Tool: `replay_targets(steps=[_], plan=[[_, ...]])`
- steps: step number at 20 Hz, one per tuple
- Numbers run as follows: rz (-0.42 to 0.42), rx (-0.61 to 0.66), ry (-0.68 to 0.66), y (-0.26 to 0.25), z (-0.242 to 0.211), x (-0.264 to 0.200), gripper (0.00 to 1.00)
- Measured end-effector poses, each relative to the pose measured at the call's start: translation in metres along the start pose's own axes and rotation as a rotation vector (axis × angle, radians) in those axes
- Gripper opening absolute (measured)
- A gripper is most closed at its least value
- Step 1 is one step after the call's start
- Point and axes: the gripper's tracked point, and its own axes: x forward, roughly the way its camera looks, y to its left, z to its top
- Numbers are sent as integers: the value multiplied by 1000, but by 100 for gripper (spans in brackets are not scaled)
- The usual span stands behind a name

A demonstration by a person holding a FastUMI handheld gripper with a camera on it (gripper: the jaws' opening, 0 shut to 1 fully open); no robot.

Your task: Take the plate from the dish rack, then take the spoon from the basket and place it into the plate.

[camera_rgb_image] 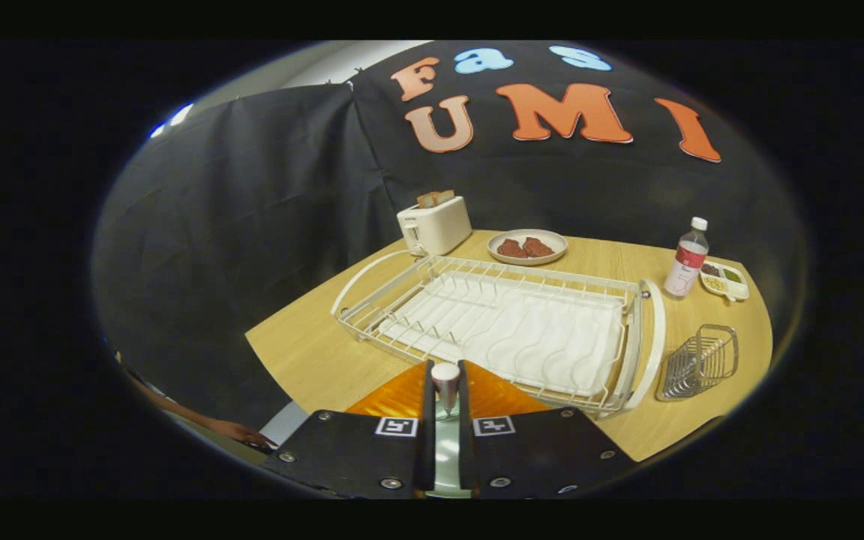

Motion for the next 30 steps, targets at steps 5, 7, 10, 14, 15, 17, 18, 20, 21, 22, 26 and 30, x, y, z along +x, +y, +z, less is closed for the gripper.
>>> replay_targets(steps=[5,7,10,14,15,17,18,20,21,22,26,30], plan=[[-17,80,23,-17,-17,-13,12],[-17,110,43,-22,-27,-20,12],[-29,174,59,-32,-38,-28,12],[-22,264,71,-41,-47,-32,13],[-23,286,74,-43,-48,-31,13],[-18,315,76,-45,-50,-31,13],[-18,320,78,-46,-52,-32,13],[-15,325,84,-46,-55,-35,13],[-17,323,87,-47,-57,-35,13],[-16,323,92,-47,-60,-37,14],[-32,333,100,-53,-67,-42,14],[-56,344,106,-59,-75,-46,19]])
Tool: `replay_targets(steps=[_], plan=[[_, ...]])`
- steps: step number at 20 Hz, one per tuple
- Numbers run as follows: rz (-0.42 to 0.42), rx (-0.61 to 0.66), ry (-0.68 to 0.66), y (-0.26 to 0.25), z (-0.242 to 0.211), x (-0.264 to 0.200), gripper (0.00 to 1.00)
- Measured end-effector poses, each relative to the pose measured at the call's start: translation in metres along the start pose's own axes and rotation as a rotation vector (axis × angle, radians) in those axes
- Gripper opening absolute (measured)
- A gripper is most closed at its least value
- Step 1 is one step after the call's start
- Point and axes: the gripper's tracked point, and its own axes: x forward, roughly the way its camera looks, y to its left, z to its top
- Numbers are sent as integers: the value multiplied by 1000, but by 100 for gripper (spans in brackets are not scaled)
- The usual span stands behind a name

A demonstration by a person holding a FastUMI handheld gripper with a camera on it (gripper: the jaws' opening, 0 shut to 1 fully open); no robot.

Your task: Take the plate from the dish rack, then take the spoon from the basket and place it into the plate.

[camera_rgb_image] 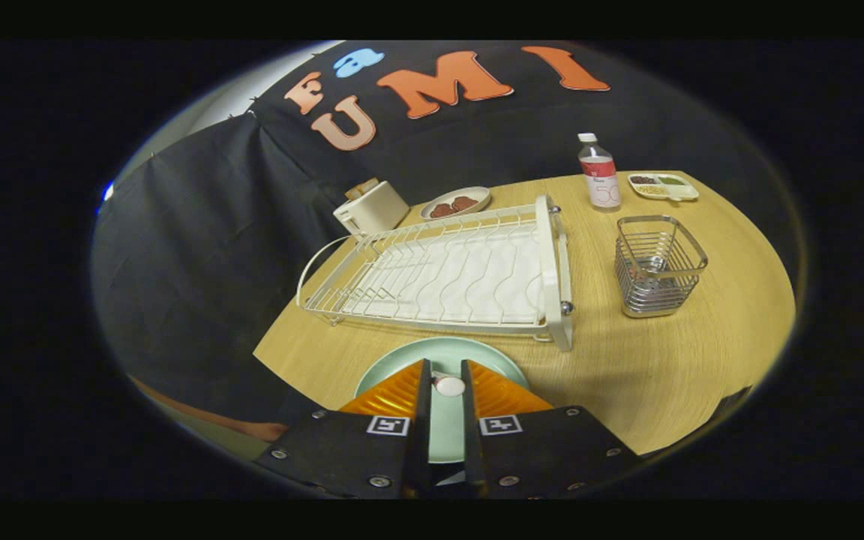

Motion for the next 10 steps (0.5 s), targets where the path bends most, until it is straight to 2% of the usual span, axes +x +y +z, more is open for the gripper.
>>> replay_targets(steps=[3,6,10], plan=[[-57,6,25,-14,-6,2,22],[-116,-31,21,-29,-2,-1,37],[-127,-13,-29,-31,19,-10,52]])
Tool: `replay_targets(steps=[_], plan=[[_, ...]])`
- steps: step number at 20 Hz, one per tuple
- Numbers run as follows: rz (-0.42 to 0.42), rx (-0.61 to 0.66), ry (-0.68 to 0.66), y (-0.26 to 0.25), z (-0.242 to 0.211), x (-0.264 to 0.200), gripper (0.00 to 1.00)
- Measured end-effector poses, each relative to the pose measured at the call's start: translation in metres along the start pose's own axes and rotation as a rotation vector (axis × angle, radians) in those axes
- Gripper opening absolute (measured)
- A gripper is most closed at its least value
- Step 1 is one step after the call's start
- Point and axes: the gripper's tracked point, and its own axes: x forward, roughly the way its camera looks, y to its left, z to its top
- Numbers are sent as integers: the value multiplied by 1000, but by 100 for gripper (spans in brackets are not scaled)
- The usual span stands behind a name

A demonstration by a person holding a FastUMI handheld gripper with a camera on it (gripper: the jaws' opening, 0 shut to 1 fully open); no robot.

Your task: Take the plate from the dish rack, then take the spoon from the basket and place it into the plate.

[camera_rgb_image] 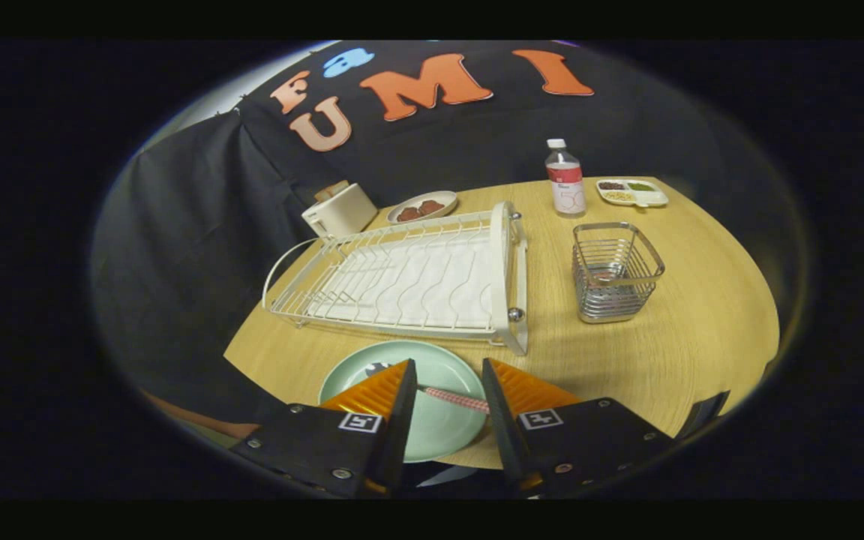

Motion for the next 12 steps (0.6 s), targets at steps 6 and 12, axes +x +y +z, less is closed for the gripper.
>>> replay_targets(steps=[6,12], plan=[[-18,-44,-113,-1,58,-20,71],[-37,-85,-362,6,154,-64,91]])
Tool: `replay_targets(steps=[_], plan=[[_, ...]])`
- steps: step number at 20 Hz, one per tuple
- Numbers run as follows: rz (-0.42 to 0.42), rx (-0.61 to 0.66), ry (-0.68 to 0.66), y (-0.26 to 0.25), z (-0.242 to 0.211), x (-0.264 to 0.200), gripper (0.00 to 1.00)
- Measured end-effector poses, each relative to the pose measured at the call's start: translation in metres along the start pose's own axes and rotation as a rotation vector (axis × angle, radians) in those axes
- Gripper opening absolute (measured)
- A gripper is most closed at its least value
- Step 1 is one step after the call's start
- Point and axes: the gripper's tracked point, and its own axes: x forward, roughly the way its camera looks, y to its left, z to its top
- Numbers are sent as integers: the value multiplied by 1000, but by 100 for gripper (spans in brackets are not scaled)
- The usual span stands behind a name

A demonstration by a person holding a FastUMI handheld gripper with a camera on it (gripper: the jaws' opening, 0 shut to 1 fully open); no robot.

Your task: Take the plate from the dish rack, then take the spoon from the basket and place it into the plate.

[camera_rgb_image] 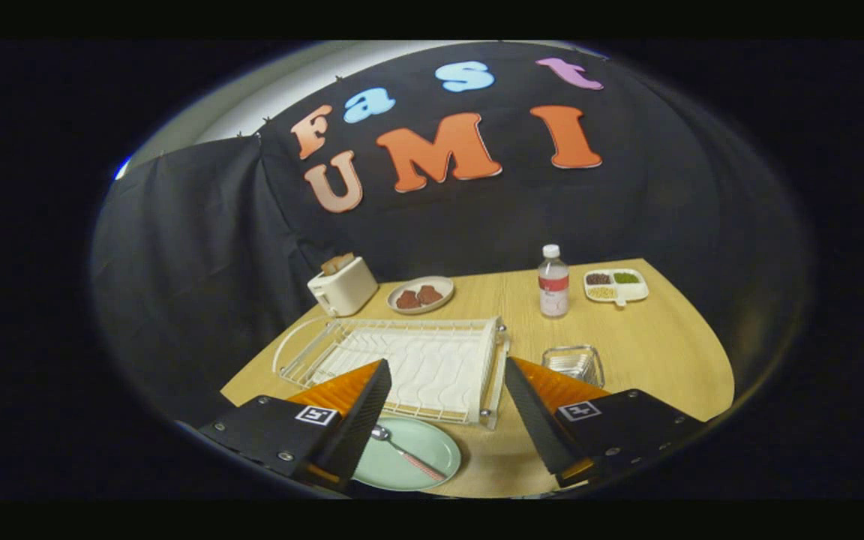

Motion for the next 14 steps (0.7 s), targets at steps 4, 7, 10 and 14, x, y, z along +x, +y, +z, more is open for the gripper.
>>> replay_targets(steps=[4,7,10,14], plan=[[-40,-62,-190,-5,66,-13,97],[-60,-108,-304,-2,105,-27,97],[-67,-139,-418,4,137,-45,98],[-92,-209,-548,10,169,-62,98]])
